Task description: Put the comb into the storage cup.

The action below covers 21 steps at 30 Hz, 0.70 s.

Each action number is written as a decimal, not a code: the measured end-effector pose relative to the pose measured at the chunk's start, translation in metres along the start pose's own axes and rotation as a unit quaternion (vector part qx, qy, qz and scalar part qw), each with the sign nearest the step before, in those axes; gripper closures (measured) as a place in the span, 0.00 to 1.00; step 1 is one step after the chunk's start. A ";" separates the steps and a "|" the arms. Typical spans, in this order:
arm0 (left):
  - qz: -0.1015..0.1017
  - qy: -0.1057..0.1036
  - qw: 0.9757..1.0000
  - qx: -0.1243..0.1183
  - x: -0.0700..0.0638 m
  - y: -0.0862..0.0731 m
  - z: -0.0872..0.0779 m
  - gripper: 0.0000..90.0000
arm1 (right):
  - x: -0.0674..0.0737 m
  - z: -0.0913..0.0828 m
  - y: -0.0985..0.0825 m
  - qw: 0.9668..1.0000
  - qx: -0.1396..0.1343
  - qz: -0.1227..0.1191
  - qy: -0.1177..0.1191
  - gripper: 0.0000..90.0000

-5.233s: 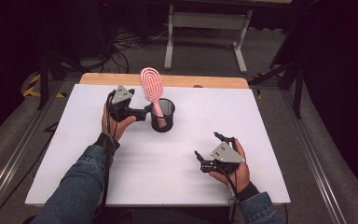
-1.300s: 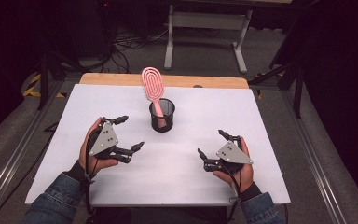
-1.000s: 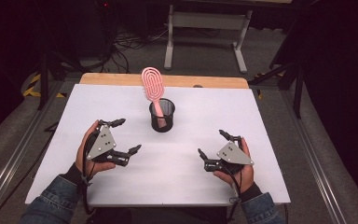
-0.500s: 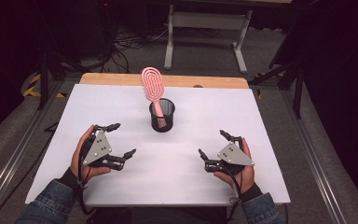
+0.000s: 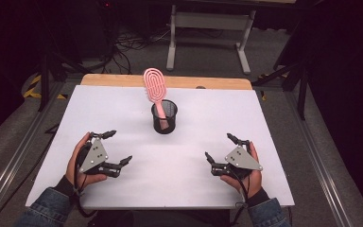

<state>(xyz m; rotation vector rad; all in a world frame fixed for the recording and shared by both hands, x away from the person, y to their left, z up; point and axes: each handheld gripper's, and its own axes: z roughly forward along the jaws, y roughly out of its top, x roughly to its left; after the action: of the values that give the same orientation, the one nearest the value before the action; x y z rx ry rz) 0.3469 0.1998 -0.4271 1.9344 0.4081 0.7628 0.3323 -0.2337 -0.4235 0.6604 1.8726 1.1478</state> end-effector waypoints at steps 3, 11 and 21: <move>-0.007 0.002 1.000 0.004 0.000 -0.006 -0.003 0.08 | 0.000 -0.001 -0.002 1.000 0.003 -0.003 -0.002 0.08; -0.028 0.009 0.999 0.016 0.001 -0.023 -0.011 0.07 | -0.002 -0.005 -0.006 1.000 0.007 0.004 -0.001 0.08; -0.041 0.019 0.998 0.034 -0.001 -0.035 -0.019 0.07 | -0.004 -0.006 -0.011 1.000 0.013 0.008 0.002 0.08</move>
<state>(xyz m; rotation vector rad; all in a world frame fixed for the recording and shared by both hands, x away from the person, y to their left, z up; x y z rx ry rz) 0.3344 0.2282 -0.4518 1.9560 0.5400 0.7408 0.3288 -0.2440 -0.4304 0.6897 1.8906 1.1381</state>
